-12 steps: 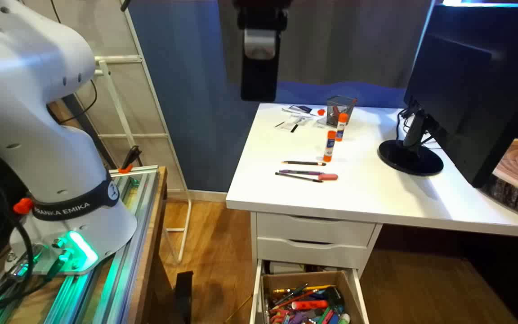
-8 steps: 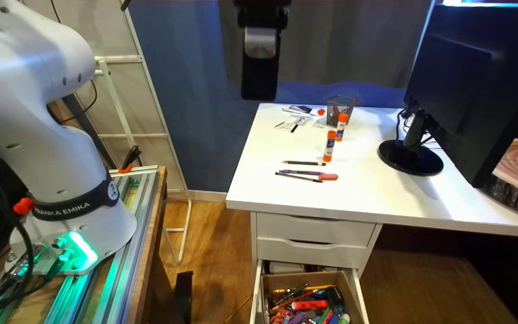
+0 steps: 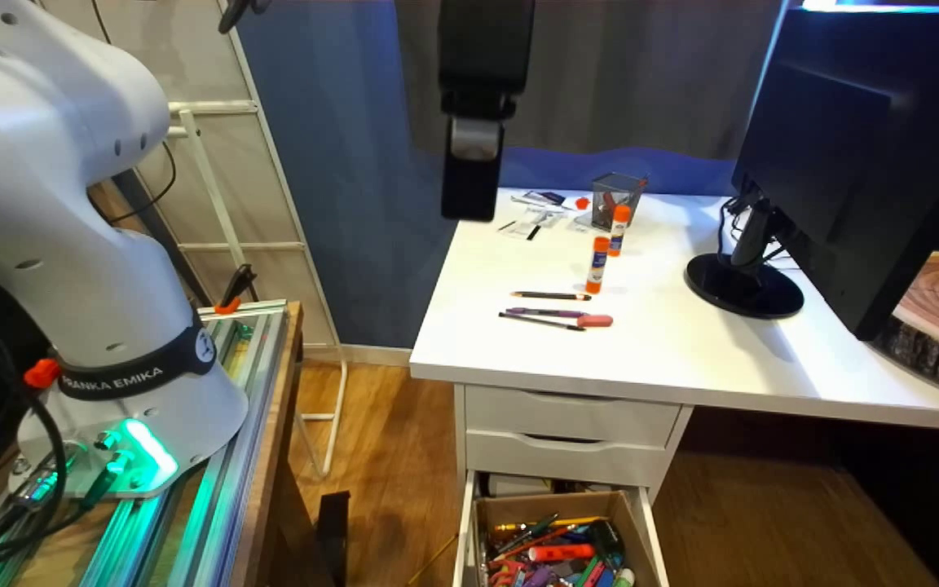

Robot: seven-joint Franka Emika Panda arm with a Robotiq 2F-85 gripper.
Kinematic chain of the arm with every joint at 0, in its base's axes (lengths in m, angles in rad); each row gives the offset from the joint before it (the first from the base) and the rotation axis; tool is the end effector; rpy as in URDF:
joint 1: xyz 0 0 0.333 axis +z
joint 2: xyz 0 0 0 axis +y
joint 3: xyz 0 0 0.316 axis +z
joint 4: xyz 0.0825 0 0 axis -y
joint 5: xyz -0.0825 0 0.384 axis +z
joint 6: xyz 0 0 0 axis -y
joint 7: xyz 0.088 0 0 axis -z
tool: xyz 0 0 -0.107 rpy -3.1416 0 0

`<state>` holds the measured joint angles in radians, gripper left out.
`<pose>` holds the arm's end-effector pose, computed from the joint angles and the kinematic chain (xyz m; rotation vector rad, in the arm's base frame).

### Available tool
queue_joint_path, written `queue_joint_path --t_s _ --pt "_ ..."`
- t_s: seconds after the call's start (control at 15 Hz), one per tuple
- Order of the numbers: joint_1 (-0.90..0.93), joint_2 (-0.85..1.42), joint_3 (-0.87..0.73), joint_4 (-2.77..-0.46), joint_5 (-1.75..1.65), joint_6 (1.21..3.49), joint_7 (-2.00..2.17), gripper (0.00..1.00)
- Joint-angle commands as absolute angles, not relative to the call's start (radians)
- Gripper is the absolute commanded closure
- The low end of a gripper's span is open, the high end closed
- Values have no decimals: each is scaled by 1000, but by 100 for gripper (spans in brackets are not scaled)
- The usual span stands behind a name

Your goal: Take the marker out of the drawer

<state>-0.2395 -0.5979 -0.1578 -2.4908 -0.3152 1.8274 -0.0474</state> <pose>0.3250 -0.1676 0.4836 2.9231 -0.3358 -0.1614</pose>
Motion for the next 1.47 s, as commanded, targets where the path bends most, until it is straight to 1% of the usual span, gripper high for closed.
queue_joint_path --t_s 0.0,0.33,1.07,1.2,1.27,1.4 --pt "-191 -546 -151 -2580 -307 1883 -42 0" --pt "-169 -376 -163 -2660 -321 2061 -61 0" --pt "-175 115 -175 -2564 -249 2392 -48 0" --pt "-169 165 -171 -2541 -261 2430 -39 0" --pt "-171 102 -177 -2583 -272 2403 -51 0" --pt "-168 151 -177 -2557 -271 2423 -48 0"
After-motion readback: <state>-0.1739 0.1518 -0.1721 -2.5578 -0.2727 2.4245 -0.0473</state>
